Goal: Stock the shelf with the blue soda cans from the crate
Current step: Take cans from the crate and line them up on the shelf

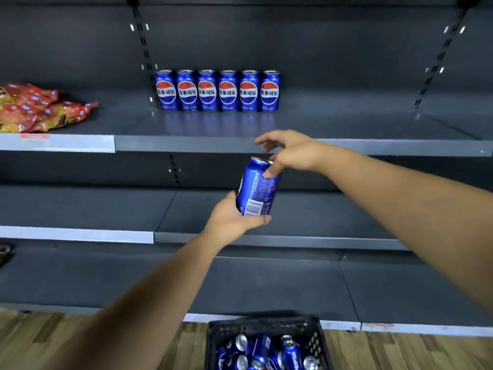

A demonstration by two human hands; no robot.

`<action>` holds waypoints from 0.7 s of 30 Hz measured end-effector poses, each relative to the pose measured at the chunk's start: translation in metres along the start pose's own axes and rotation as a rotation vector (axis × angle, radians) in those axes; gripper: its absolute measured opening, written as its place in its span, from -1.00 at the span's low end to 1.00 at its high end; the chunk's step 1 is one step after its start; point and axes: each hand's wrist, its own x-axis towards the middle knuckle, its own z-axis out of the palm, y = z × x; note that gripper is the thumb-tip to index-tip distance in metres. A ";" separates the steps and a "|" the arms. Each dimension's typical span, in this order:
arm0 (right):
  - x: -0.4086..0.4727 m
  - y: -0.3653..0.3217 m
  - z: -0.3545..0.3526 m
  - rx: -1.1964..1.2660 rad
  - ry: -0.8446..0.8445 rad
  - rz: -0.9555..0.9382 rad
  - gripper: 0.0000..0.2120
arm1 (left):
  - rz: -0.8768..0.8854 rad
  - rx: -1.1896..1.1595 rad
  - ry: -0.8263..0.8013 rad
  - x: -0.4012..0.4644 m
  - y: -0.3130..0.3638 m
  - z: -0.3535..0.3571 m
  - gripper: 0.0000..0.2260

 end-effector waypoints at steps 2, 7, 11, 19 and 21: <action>0.003 0.010 -0.001 0.209 0.032 0.025 -0.37 | -0.018 -0.070 0.041 0.007 0.006 0.008 -0.55; 0.008 0.027 0.006 0.744 0.057 0.111 -0.57 | 0.009 -0.226 0.011 0.022 0.026 0.011 -0.58; 0.012 0.031 0.011 0.896 -0.041 0.100 -0.86 | 0.064 -0.256 -0.105 0.030 0.041 0.003 -0.64; 0.041 0.019 0.002 0.855 0.163 0.085 -0.74 | -0.004 -0.162 -0.298 0.055 0.062 -0.025 -0.55; 0.046 0.014 0.001 0.797 0.212 0.088 -0.62 | -0.007 -0.161 -0.286 0.059 0.065 -0.031 -0.53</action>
